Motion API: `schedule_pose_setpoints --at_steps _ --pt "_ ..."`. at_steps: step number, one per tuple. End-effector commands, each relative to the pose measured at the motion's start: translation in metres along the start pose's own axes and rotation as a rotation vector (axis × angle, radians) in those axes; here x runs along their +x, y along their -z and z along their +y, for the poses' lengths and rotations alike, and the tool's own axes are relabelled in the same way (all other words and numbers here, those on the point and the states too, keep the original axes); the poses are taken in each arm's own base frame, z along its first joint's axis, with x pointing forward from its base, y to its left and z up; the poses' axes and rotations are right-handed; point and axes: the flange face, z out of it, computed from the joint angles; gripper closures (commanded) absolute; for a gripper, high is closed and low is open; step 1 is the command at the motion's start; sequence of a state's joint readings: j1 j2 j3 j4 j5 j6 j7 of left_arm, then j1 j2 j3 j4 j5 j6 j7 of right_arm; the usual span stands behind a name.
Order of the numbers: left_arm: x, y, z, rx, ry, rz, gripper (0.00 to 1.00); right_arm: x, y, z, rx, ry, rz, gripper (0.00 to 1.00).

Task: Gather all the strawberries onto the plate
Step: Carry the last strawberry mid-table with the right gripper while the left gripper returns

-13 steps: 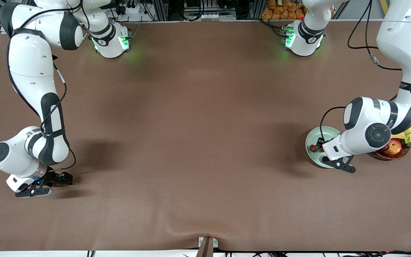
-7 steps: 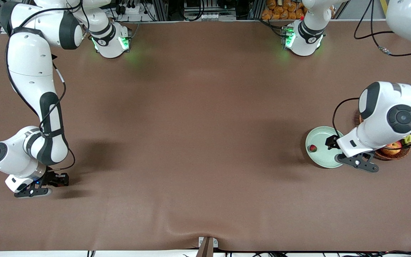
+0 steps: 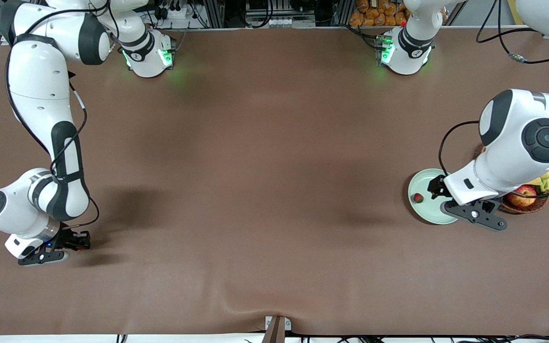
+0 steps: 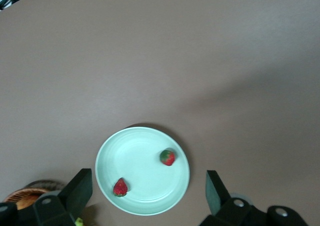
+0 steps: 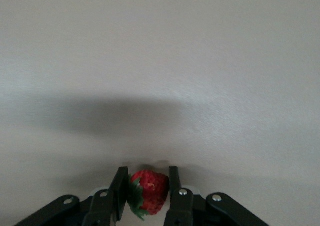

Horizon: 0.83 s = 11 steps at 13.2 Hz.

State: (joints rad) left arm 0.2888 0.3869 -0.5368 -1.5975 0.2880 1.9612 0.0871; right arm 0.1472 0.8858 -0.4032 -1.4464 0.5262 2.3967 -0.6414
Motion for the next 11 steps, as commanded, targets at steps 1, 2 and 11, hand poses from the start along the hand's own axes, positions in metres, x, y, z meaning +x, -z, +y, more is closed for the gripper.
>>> schedule_pose_setpoints --at_steps 1,2,11 --pt "0.003 0.017 0.015 -0.068 0.094 -0.011 0.00 0.015 0.041 -0.021 0.038 0.049 0.021 0.90" --pt "0.004 0.024 0.019 -0.088 0.137 -0.013 0.00 0.021 0.048 -0.035 0.049 0.069 0.023 0.90" --pt "0.012 0.052 0.077 -0.143 0.376 -0.018 0.00 0.052 0.062 -0.336 0.261 0.220 0.046 0.90"
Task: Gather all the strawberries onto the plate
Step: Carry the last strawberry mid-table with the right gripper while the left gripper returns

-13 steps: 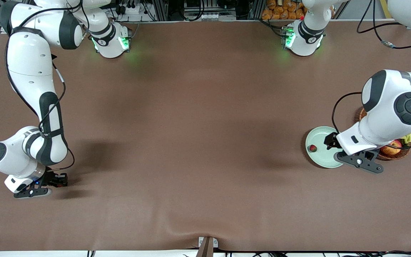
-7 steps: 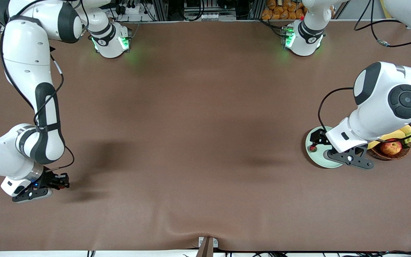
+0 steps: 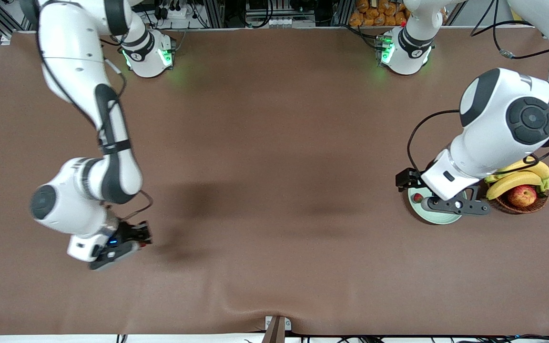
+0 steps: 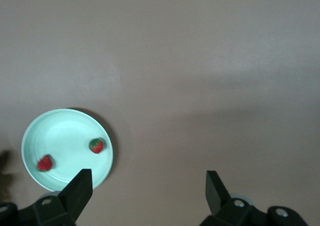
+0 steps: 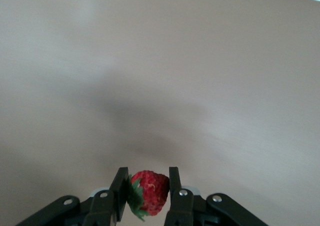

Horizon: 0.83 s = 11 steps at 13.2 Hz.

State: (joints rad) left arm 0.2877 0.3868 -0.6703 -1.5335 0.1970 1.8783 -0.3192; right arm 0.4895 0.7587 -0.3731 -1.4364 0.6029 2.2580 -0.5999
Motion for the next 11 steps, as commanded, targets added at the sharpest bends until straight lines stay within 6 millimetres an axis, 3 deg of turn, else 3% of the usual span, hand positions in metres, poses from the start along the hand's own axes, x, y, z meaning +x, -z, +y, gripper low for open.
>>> schedule_pose_setpoints --at_steps 1,2,4,6,8,11 --pt "-0.003 0.008 0.008 -0.016 0.060 -0.015 0.00 0.018 -0.029 -0.098 0.040 -0.063 0.060 0.90" --pt "-0.004 0.008 0.009 -0.015 0.069 -0.019 0.00 0.024 -0.036 -0.139 0.032 -0.078 0.089 0.90" --pt "-0.005 0.006 0.009 -0.010 0.087 -0.029 0.00 0.026 -0.044 -0.190 0.046 -0.137 0.096 0.90" --pt "-0.005 0.003 0.008 -0.008 0.088 -0.034 0.00 0.018 -0.069 -0.246 0.066 -0.138 0.074 0.90" --pt "-0.005 -0.002 0.007 -0.001 0.085 -0.044 0.00 0.012 -0.085 -0.289 0.077 -0.157 0.109 0.89" --pt "-0.006 -0.010 0.006 0.004 0.079 -0.066 0.00 -0.014 -0.107 -0.340 0.088 -0.187 0.063 0.89"
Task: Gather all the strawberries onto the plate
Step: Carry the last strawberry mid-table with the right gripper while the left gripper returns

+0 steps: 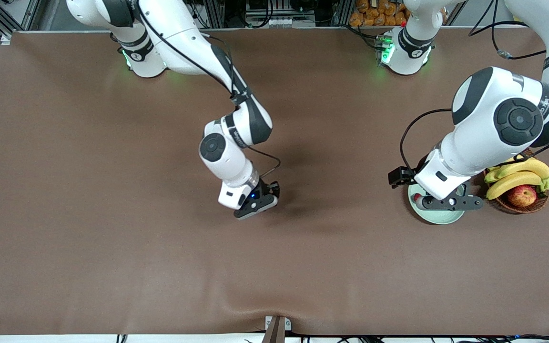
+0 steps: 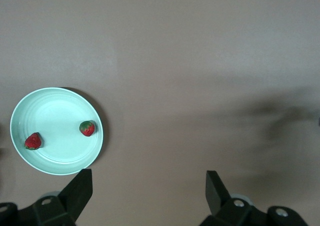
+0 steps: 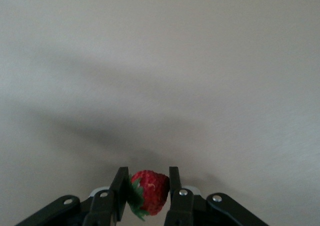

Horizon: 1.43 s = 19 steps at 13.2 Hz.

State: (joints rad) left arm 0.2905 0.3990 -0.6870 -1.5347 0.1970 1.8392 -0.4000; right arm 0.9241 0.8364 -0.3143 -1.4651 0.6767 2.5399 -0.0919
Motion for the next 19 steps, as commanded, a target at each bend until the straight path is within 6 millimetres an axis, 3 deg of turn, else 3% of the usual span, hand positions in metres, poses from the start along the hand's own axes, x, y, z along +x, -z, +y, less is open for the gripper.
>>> schedule_pose_setpoints --at_steps 1,3,4,5,6,7,10,12,15,19 --pt "-0.001 -0.006 0.002 -0.001 0.009 -0.026 0.00 -0.026 -0.013 -0.029 0.007 -0.067 -0.025 0.88" --pt "-0.001 -0.010 0.003 0.000 0.007 -0.033 0.00 -0.041 -0.024 -0.048 0.004 -0.112 -0.048 0.79" --pt "-0.002 -0.015 0.004 0.002 0.007 -0.042 0.00 -0.046 -0.027 -0.054 0.004 -0.128 -0.055 0.69" --pt "-0.002 -0.022 0.004 0.002 0.006 -0.052 0.00 -0.053 -0.032 -0.056 -0.003 -0.140 -0.065 0.46" --pt "-0.002 -0.025 0.006 0.002 0.002 -0.057 0.00 -0.054 -0.032 -0.057 -0.004 -0.138 -0.065 0.04" --pt "-0.005 -0.028 0.012 0.005 -0.008 -0.060 0.00 -0.051 -0.030 -0.054 -0.006 -0.140 -0.059 0.00" --pt "-0.007 -0.046 0.026 0.000 -0.031 -0.080 0.00 -0.031 -0.005 -0.032 -0.016 -0.166 -0.029 0.00" --pt "-0.007 -0.056 0.036 -0.012 -0.045 -0.085 0.00 -0.016 0.019 -0.002 -0.049 -0.191 -0.001 0.00" --pt "-0.014 -0.071 0.083 -0.037 0.033 -0.075 0.00 0.007 0.066 0.050 -0.102 -0.242 -0.036 0.00" --pt "-0.030 -0.113 0.157 -0.102 0.121 -0.074 0.00 0.025 0.120 0.127 -0.174 -0.191 -0.092 0.00"
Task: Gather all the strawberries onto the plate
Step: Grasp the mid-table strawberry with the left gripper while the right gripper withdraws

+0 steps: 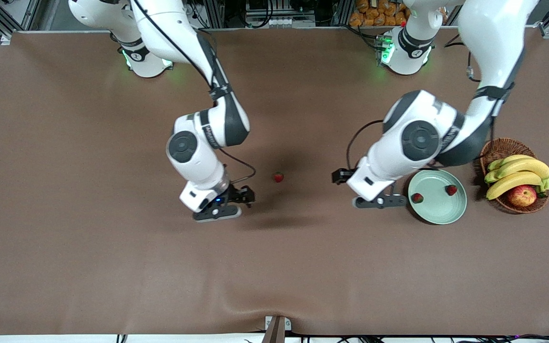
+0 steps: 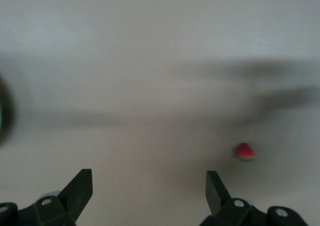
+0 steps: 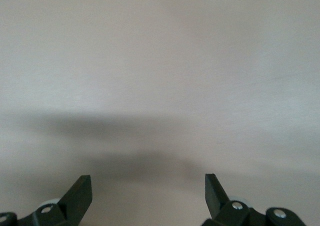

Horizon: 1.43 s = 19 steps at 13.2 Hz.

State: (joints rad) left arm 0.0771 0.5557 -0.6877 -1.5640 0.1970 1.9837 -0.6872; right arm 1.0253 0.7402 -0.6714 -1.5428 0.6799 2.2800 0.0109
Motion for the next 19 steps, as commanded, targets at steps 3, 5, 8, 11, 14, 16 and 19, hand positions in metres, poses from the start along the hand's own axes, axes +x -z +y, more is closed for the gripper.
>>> schedule_pose_setpoints --at_steps 3,5,8,11,14,16,19 --pt "-0.017 -0.048 0.069 -0.060 0.109 0.009 0.00 0.013 0.047 0.089 -0.064 -0.063 -0.087 0.00" --pt "-0.033 -0.080 0.110 -0.008 0.171 0.041 0.00 0.017 0.064 0.114 -0.084 -0.098 -0.101 0.00" --pt "-0.050 -0.141 0.146 0.081 0.135 0.153 0.00 0.020 0.090 0.146 -0.109 -0.127 -0.128 0.00" --pt "-0.055 -0.178 0.152 0.081 0.093 0.160 0.00 0.020 0.117 0.165 -0.130 -0.111 -0.135 0.00" --pt "-0.062 -0.187 0.158 0.078 0.080 0.156 0.11 0.016 0.141 0.170 -0.148 -0.119 -0.144 0.00" --pt "-0.065 -0.200 0.158 0.088 0.074 0.145 0.17 0.014 0.152 0.173 -0.150 -0.131 -0.159 0.00" --pt "-0.066 -0.211 0.158 0.088 0.080 0.139 0.21 0.013 0.162 0.178 -0.132 -0.132 -0.163 0.00"
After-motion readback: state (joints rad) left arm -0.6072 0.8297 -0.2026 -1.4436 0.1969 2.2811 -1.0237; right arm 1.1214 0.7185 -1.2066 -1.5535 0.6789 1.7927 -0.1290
